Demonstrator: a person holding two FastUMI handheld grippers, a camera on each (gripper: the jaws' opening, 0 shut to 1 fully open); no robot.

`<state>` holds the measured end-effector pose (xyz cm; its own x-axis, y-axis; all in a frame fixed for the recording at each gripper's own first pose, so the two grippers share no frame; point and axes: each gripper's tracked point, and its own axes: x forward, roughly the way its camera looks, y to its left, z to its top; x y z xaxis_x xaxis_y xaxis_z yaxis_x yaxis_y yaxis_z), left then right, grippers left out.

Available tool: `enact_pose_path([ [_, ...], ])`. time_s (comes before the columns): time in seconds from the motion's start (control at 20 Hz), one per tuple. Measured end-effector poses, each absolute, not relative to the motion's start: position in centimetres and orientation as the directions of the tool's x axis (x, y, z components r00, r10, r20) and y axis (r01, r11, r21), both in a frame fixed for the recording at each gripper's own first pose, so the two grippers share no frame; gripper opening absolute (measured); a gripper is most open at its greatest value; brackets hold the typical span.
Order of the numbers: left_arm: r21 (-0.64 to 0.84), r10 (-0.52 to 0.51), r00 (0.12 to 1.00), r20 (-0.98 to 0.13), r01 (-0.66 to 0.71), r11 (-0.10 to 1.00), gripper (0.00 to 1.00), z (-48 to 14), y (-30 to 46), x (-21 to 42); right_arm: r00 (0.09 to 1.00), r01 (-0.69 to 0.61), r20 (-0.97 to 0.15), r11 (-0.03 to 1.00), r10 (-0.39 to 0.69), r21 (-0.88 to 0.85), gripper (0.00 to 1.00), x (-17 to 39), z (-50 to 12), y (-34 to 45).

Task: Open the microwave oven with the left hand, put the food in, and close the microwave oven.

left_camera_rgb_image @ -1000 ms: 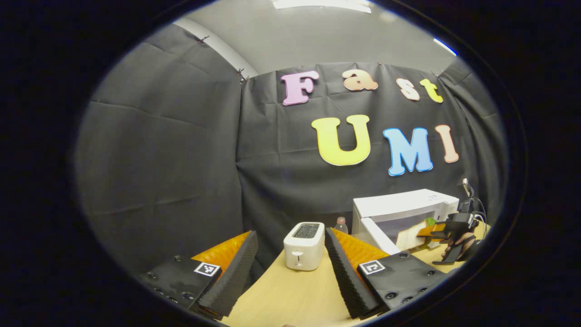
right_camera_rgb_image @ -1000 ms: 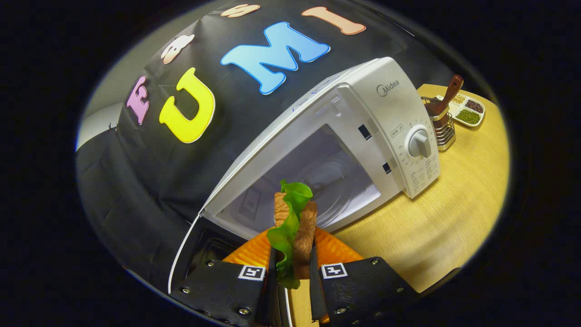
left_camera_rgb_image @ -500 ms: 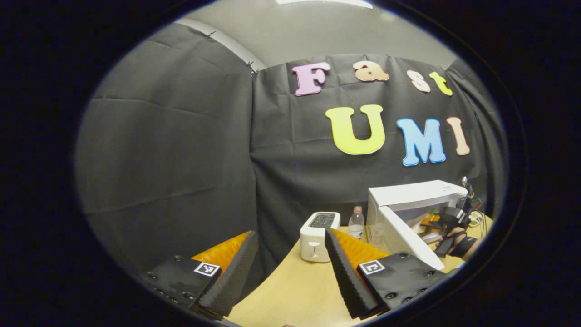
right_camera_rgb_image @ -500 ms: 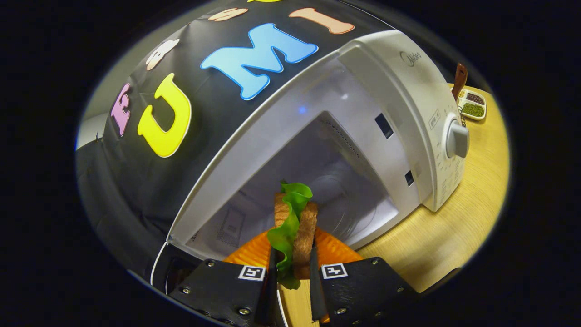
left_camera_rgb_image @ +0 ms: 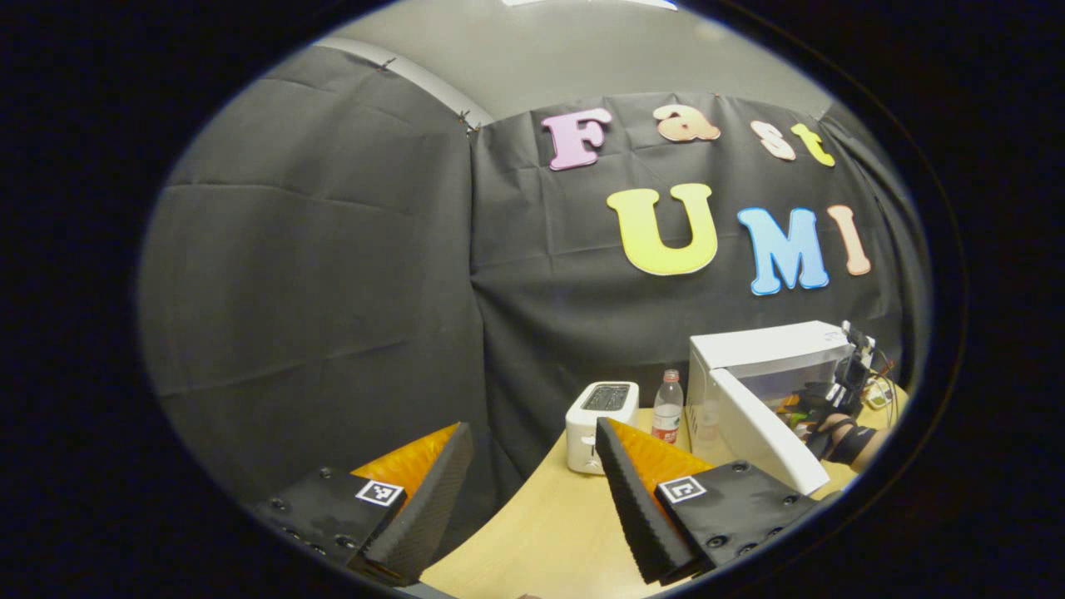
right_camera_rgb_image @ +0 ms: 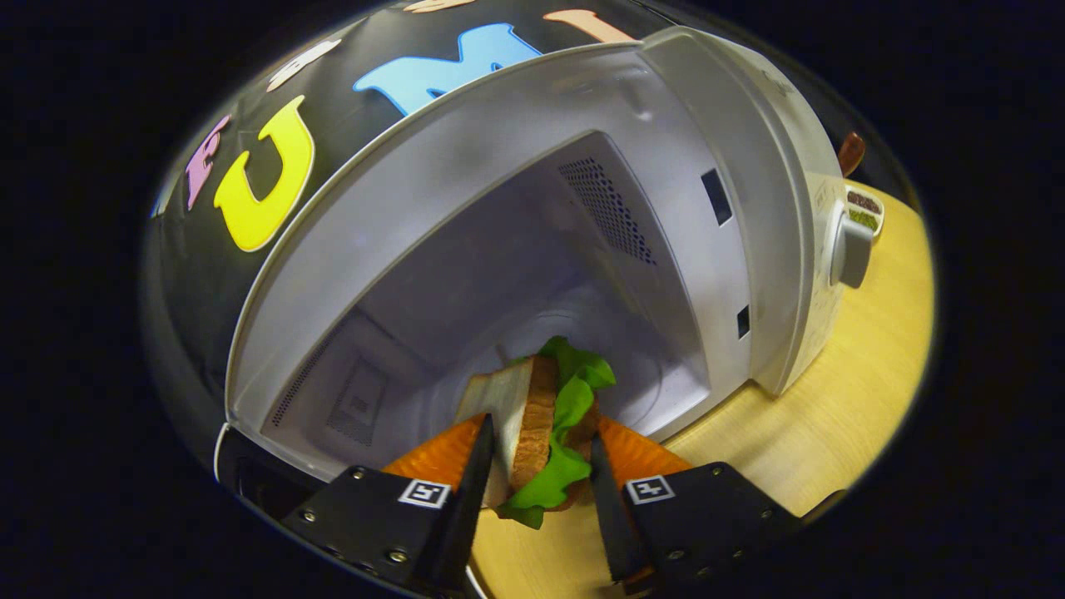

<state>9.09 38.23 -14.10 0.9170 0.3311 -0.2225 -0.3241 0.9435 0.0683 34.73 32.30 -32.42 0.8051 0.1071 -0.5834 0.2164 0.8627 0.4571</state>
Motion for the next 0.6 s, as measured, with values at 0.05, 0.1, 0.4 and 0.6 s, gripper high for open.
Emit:
enact_pose_path([
  [0.05,0.069,0.332,0.918,-0.218,-0.325,0.943,0.96,-14.0,38.3,9.3,0.801,0.217,-0.595,0.889,0.074,0.403,0.77,34.8,-32.8,31.6],
  [0.1,0.064,0.332,0.918,-0.216,-0.326,0.943,0.96,-14.0,38.1,9.5,0.796,0.211,-0.603,0.906,0.058,0.366,0.8,34.6,-33.0,31.3],
  [0.4,0.049,0.326,0.919,-0.221,-0.323,0.945,0.96,-15.1,37.2,9.4,0.849,0.115,-0.526,0.955,0.049,0.273,0.98,33.5,-29.1,29.6],
  [0.6,0.01,0.324,0.918,-0.23,-0.331,0.944,1.0,-16.1,36.1,9.2,0.891,-0.005,-0.444,0.981,0.093,0.195,0.98,30.6,-24.3,28.6],
])
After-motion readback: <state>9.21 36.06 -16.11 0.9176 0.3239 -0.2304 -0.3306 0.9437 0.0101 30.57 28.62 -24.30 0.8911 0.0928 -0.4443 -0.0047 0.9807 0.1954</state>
